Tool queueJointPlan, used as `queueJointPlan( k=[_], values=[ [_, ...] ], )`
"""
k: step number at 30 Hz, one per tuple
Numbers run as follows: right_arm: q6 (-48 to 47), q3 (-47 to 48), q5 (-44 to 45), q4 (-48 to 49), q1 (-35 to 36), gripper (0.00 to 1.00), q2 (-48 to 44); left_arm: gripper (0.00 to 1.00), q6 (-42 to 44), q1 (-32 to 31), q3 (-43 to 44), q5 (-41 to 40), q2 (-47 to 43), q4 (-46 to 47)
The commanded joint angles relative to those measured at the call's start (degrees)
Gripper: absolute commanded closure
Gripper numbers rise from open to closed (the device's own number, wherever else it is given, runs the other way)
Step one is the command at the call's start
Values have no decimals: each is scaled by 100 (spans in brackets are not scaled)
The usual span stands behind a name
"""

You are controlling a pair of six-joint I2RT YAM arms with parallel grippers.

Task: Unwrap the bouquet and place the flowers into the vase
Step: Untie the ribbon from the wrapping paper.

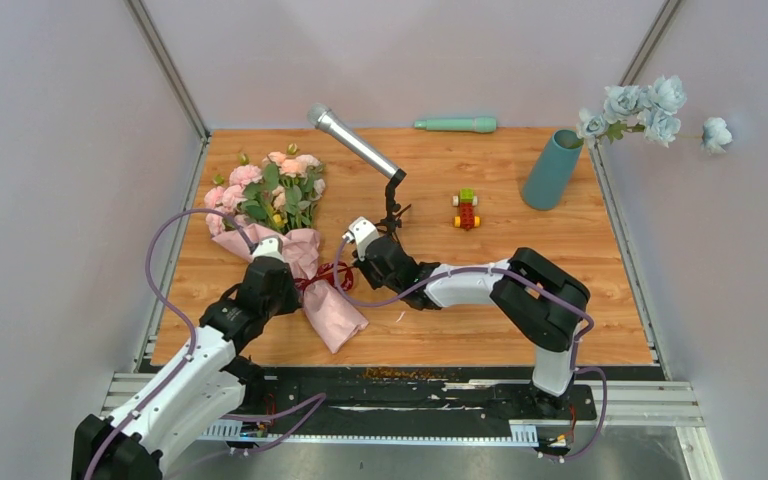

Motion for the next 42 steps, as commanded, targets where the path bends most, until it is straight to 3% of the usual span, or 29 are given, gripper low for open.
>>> queueJointPlan(
  k=[1, 17, 42],
  values=[
    [137, -110, 420, -81, -40, 100, -297, 100, -14, 131, -49, -4, -69, 40],
    [320, -345, 616, -180, -57, 100, -494, 100, -113, 628, -139, 407, -129, 355],
    [663, -682, 648, -335, -335, 100, -850, 100, 276, 1294, 449, 714, -276, -91]
  ],
)
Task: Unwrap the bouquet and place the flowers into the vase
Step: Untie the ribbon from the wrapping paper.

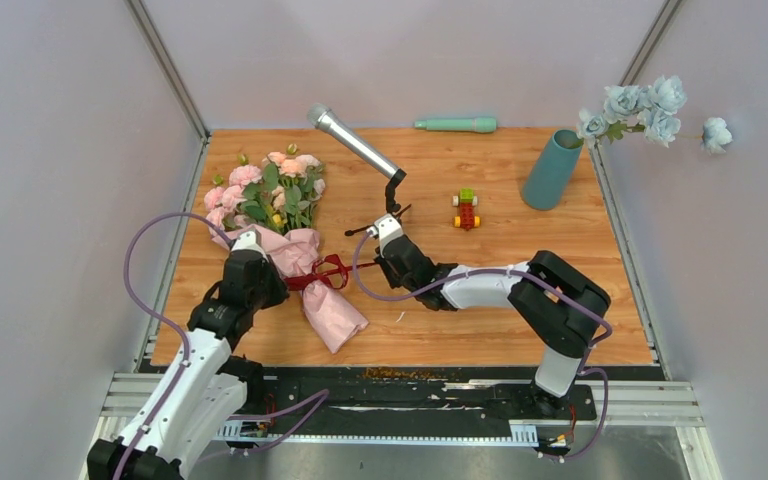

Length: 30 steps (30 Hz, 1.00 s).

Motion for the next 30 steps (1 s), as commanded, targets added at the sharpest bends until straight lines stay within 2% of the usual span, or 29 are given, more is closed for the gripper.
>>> queueJointPlan(
  k=[1, 24, 30],
  values=[
    [152, -56, 131, -77, -75, 100, -289, 100, 173, 135, 358, 55, -51, -12],
    [428, -369, 133, -286, -584, 100, -958, 100, 610, 659, 1190, -11, 30, -314],
    [581, -420, 18, -694, -820, 100, -1207, 100, 754, 756, 1328, -207, -14, -428]
  ],
)
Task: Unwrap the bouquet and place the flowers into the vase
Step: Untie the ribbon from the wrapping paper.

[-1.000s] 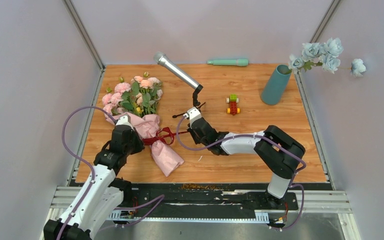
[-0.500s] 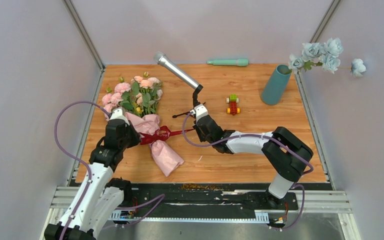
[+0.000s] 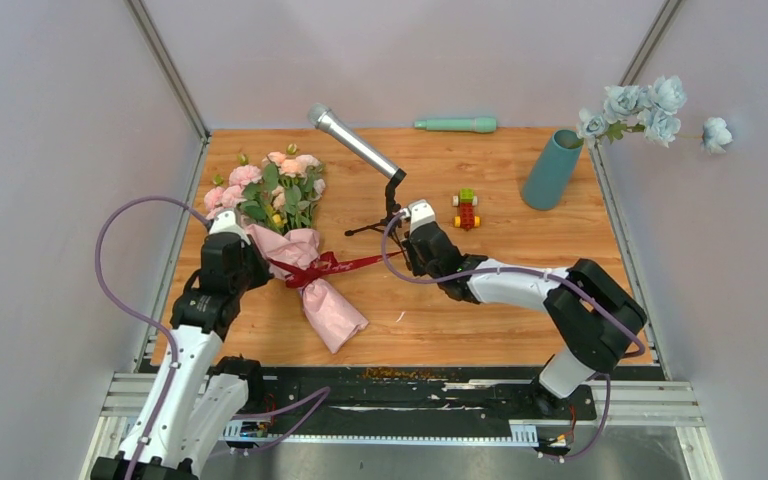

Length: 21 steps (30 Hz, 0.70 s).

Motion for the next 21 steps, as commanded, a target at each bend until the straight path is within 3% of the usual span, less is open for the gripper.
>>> queueJointPlan(
  k=[1, 21],
  values=[
    [235, -58, -63, -199, -204, 100, -368, 100, 274, 90, 334, -259, -63, -104],
    [519, -253, -618, -705, -985, 100, -1083, 100, 1062, 126, 849, -1477, -270, -643]
  ],
)
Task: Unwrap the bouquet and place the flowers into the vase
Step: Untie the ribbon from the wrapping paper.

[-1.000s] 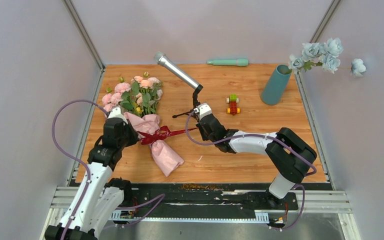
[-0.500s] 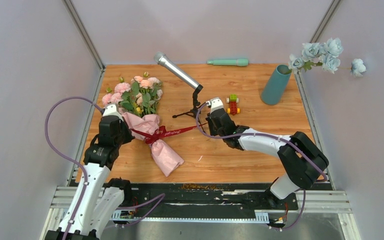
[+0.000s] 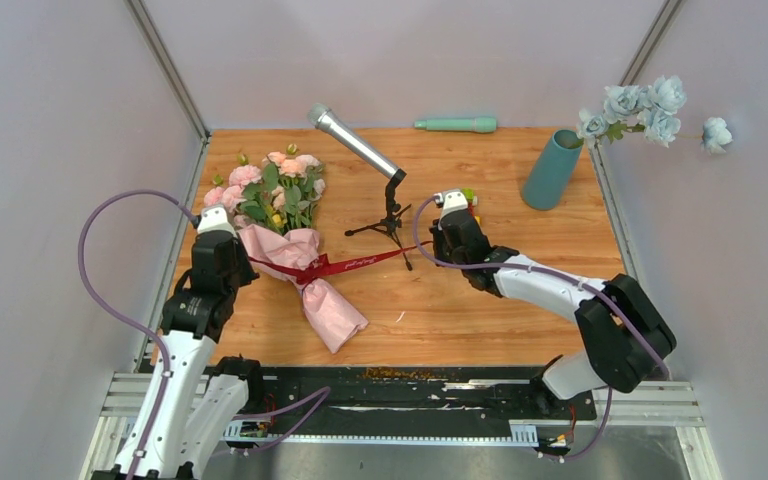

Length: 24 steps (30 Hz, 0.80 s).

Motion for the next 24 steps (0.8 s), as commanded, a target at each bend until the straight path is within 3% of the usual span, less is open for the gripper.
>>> queueJointPlan(
  k=[1, 24],
  values=[
    [160, -58, -123, 5, -150, 100, -281, 100, 400, 54, 380, -636, -122, -138],
    [339, -76, -213, -785, -877, 100, -903, 100, 902, 55, 556, -1861, -644, -450]
  ],
)
